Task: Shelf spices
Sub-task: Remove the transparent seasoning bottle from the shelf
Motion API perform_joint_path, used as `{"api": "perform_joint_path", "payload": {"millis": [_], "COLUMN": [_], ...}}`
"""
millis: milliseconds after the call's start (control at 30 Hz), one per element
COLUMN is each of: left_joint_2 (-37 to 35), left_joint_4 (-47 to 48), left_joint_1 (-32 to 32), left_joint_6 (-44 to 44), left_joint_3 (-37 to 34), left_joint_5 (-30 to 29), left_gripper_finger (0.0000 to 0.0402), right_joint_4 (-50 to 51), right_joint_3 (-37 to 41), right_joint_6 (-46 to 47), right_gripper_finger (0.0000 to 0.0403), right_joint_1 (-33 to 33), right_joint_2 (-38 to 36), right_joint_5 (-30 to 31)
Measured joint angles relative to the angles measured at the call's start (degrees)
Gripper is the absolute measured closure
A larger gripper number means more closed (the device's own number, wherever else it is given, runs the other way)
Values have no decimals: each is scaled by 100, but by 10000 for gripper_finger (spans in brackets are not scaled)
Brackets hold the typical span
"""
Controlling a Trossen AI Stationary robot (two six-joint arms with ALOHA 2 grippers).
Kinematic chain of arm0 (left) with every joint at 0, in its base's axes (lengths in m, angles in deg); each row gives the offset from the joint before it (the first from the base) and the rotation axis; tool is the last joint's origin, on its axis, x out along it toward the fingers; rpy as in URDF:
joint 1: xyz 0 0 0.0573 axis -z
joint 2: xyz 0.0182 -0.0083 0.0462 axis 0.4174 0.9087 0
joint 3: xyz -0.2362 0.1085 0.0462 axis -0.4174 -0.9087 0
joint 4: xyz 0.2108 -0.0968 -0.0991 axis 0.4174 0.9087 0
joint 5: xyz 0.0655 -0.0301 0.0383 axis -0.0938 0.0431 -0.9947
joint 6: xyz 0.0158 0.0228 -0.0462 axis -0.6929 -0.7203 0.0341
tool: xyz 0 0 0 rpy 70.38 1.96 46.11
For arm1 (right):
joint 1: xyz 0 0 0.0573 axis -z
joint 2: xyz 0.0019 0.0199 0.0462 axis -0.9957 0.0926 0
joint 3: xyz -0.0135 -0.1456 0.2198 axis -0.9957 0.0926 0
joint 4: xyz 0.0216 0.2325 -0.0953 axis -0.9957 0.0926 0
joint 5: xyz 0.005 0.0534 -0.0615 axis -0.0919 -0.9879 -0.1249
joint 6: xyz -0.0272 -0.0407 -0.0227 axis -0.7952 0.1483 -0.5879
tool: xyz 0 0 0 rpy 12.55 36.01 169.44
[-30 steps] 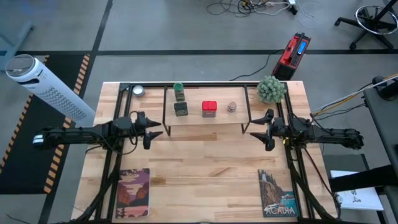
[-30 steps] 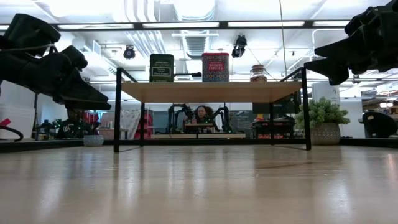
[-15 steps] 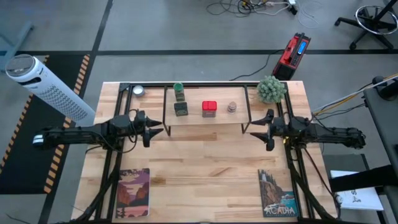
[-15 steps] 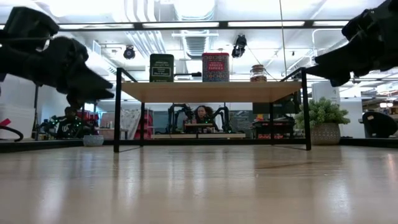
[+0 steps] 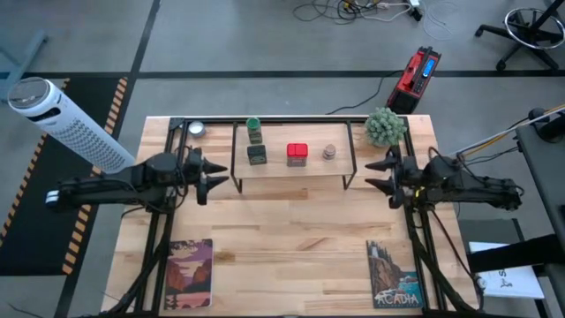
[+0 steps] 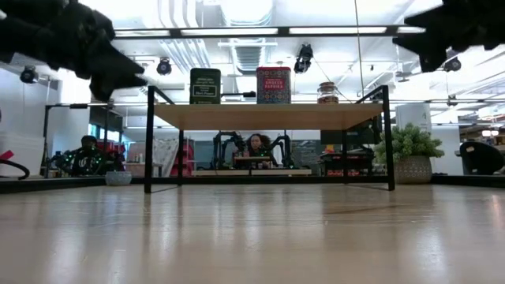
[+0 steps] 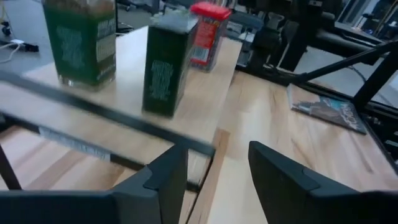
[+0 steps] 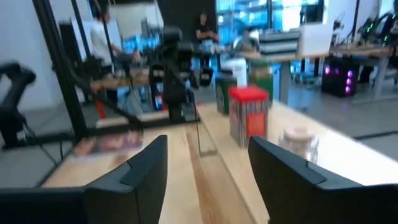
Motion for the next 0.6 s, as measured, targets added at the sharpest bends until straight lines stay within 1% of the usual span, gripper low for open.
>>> {"api": "perform_joint_path", "payload": {"millis": [167,300,433,600], "left_joint_2": [197,406,654,1061], "left_joint_4": [153,319,457,876], "left_joint_1": [0,0,0,0], "left_joint_6": [-53,-52,-53,-134], "left_joint_3": [574,1057,1480,1966], "left_joint_5": [60,60,59,58], "left_gripper_finger": [244,245,245,245], "right_joint_4": [-229,-168,-105,721], "right_joint_3": [-176,-507,-1257,-2466], "right_joint_6": [186,62,-44,-499], "right_gripper_finger": [203,203,203,203], "right_joint_1": [-2,-1,-2,0], "right_joint_2": [208,719,1529,2625], "right_joint_5": [-54,-47,-21,29]}}
